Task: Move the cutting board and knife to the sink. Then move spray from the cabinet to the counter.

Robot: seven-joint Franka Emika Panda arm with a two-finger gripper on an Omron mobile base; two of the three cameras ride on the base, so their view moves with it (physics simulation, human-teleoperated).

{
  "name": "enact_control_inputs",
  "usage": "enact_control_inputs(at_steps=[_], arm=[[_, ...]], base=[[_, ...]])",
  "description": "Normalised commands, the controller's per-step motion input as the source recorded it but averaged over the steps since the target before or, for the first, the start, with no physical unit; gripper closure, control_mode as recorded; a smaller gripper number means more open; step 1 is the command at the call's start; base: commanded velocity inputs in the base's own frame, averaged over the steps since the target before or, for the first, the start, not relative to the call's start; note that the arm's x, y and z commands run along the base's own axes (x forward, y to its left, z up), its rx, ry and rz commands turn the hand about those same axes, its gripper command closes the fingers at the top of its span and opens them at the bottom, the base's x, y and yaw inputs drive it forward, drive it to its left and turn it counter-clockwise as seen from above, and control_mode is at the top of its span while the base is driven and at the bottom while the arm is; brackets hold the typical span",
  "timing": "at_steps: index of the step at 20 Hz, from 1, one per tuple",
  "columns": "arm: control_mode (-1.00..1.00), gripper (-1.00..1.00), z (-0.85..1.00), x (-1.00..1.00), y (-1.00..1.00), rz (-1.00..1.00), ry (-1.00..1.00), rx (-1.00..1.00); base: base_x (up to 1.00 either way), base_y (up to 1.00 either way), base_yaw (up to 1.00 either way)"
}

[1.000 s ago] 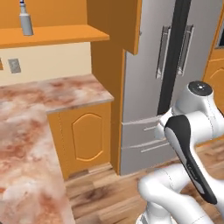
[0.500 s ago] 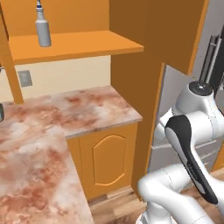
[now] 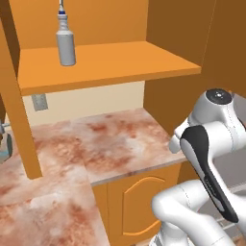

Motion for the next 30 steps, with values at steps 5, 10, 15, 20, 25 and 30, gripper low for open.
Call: enact_control_inputs(at_steps=[5,10,15,20,25,30], arm=[[1.0,-1.0,0.0,0.0,0.0,0.0,0.0,0.0],[1.0,-1.0,0.0,0.0,0.0,0.0,0.0,0.0],[-1.0,-1.0,0.08,0.01,0.07,0.0,-0.04,0.01],[-1.0,-1.0,0.73,0.0,0.47,0.01,-0.21,0.07],[-1.0,-1.0,0.98,-0.01,0.36,0.08,-0.24,0.13],[-1.0,-1.0,0.87,0.0,0.54,0.12,-0.16,0.15]], base=[[0.05,0.62,0.01],[0.33,0.68,-0.02],[0.08,0.33,0.0],[0.0,0.0,0.0],[0.0,0.0,0.0],[0.0,0.0,0.0]])
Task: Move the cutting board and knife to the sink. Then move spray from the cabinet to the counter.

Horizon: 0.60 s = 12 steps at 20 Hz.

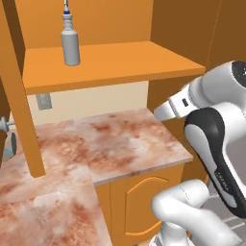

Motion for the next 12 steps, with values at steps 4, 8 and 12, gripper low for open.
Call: enact_control_inputs(at_steps=[4,8,12], arm=[[-1.0,-1.0,0.66,0.05,0.92,0.08,-0.12,0.1],[-1.0,-1.0,0.7,0.24,0.97,0.04,-0.11,0.07],[-1.0,-1.0,0.7,0.24,0.51,0.03,-0.14,0.07]], base=[[0.0,0.0,0.0],[0.0,0.0,0.0],[0.0,0.0,0.0]])
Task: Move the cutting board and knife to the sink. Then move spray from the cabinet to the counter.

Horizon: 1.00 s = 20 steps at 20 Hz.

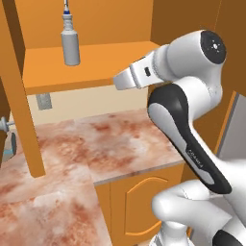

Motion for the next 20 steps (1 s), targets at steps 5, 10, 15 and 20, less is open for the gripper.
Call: enact_control_inputs(at_steps=[5,10,15,20], arm=[[-1.0,-1.0,0.36,0.61,0.19,-0.01,-0.11,0.0],[-1.0,-1.0,0.33,0.51,0.0,-0.06,0.0,0.0],[-1.0,-1.0,0.18,0.36,0.45,0.0,0.0,0.0],[-1.0,-1.0,0.05,0.3,0.39,0.0,0.0,0.0]], base=[[0.0,0.0,0.0],[0.0,0.0,0.0],[0.0,0.0,0.0],[0.0,0.0,0.0]])
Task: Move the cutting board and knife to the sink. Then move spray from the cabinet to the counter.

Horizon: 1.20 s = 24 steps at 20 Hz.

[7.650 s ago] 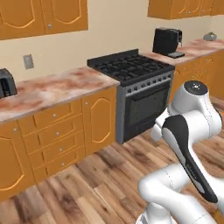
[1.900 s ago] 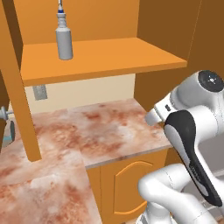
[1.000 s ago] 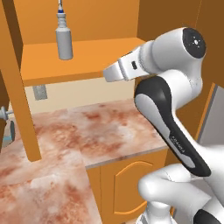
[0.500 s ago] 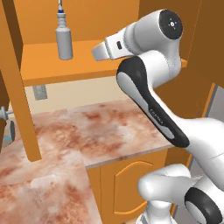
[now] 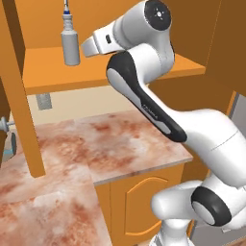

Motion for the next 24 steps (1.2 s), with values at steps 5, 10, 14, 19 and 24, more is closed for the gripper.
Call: enact_control_inputs(at_steps=[5,10,14,19,24], arm=[[-1.0,-1.0,-0.02,0.3,0.22,0.0,-0.02,0.04],[-1.0,-1.0,-0.03,0.44,0.26,0.0,-0.04,0.06],[-1.0,-1.0,-0.03,0.47,0.08,0.0,0.0,0.01],[-1.0,-1.0,-0.03,0.5,0.24,0.0,0.0,0.0],[-1.0,-1.0,-0.01,0.51,0.37,0.0,0.0,0.0]], base=[[0.0,0.0,0.0],[0.0,0.0,0.0],[0.0,0.0,0.0],[0.0,0.0,0.0],[0.0,0.0,0.0]])
